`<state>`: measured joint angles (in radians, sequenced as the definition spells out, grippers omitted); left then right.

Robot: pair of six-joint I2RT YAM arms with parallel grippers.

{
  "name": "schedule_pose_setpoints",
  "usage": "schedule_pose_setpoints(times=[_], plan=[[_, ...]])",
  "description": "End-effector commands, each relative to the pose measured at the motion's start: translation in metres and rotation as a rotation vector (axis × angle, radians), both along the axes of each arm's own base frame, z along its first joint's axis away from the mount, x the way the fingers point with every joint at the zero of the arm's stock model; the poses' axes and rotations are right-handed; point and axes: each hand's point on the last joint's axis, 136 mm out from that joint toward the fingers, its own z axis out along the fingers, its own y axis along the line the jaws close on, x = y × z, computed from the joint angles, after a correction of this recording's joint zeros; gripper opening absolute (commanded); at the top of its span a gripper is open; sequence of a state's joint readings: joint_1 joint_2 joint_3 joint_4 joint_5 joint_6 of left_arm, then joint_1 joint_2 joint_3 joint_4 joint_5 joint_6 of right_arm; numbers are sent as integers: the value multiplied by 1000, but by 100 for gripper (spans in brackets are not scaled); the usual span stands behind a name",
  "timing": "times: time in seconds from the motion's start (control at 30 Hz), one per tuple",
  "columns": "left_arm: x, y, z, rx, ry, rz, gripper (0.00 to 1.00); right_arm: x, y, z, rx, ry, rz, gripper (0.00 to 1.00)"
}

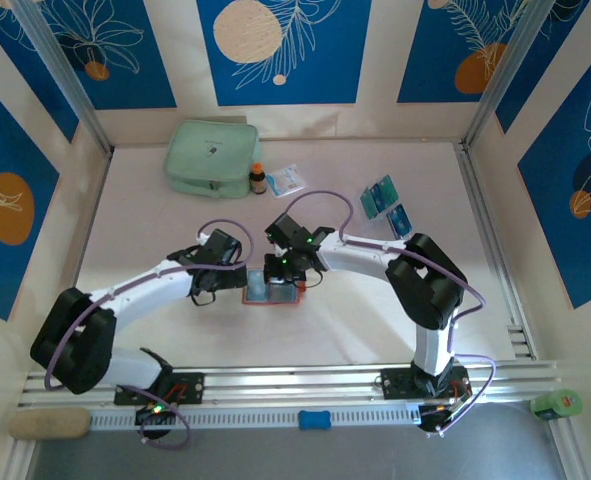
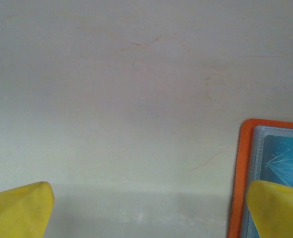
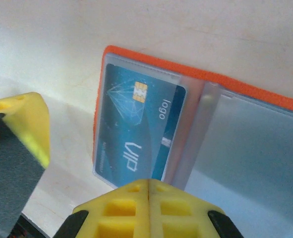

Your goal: Put the credit cards into the card holder

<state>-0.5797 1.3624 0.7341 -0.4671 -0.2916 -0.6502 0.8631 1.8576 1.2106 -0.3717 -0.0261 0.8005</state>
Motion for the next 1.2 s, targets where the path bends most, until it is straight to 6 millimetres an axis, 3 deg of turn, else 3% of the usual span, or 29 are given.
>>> schedule_pose_setpoints(times=[0.0, 0.23, 0.43, 0.77, 1.0, 1.17], plan=[[-2, 4, 3, -10, 8, 22, 100, -8, 0, -4, -3, 19, -4, 0], [2, -8, 14, -91, -55, -24, 100, -6, -2, 5, -4, -5, -1, 0], [12, -33, 38, -215, -137, -103, 100, 0, -20, 18, -19, -42, -22, 0], [30, -53, 65, -282, -227, -171, 100, 0, -55, 17, -47, -50, -77, 0], [42, -62, 71, -281, -259, -216, 100, -1, -70, 13, -50, -43, -100, 0], [46, -73, 65, -310, -227, -251, 100, -4, -72, 10, -48, -44, -98, 0]])
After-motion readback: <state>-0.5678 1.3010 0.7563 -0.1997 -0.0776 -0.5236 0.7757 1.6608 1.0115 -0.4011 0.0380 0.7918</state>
